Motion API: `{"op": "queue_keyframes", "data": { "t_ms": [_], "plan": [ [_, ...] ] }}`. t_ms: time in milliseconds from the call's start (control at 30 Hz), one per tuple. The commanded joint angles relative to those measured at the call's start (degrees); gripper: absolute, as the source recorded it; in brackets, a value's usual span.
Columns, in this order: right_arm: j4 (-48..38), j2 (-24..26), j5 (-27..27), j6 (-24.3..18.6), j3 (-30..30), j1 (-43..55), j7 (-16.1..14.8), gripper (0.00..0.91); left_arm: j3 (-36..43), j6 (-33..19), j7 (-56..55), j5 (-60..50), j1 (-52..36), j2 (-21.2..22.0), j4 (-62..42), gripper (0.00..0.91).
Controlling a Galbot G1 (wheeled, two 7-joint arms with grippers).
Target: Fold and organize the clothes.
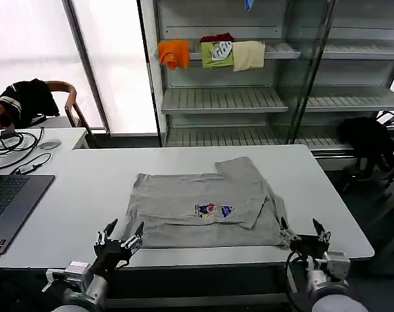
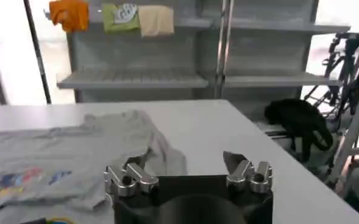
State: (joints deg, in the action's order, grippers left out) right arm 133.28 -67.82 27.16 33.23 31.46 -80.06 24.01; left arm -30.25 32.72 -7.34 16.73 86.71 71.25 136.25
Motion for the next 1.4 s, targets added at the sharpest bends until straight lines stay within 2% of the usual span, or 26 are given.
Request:
{"op": "queue_keyframes", "data": {
  "t_ms": [33,300,400,433,567,700,900,1167,1400],
  "plan": [
    [-1.4,0.3,2.4,0.0,2.3,6.6,-0.5,0.907,-0.8,0.3,0.3,2.2,-5.6,-3.4,1.4,0.907],
    [-13.1,4.3,3.1,0.0,-1.4,23.5,-2.5,0.907,0.9,0.2,2.6,6.8,-18.6,-10.3,-9.4,0.907],
    [-19.1,5.0,2.7,-0.1,-5.5,31.3,-2.3,0.907,3.4,0.3,2.9,8.7,-24.9,-11.7,-15.9,0.907],
    [-23.7,4.9,2.8,-0.1,-7.1,34.9,-2.4,0.907,5.0,0.3,3.4,8.7,-27.7,-12.0,-18.5,0.907],
    [-34.4,3.5,3.1,0.0,-12.5,43.6,-2.4,0.907,9.9,0.3,4.0,9.1,-37.5,-10.6,-26.5,0.907],
    [-45.8,1.7,2.9,0.0,-17.6,54.2,-4.0,0.907,13.8,0.3,4.7,8.9,-45.3,-8.8,-35.1,0.907],
    [-59.0,-1.6,2.6,-0.1,-22.5,62.6,-6.3,0.907,17.0,0.3,6.8,9.3,-53.7,-7.6,-48.4,0.907],
    [-71.4,-7.7,0.0,-0.2,-24.2,66.7,-9.1,0.907,16.5,0.3,8.3,9.0,-58.9,-2.5,-61.5,0.907],
    [-78.4,-11.7,-4.0,-0.6,-22.7,67.1,-10.2,0.907,15.5,0.3,8.4,7.5,-58.8,0.4,-66.8,0.907]
  ]
}}
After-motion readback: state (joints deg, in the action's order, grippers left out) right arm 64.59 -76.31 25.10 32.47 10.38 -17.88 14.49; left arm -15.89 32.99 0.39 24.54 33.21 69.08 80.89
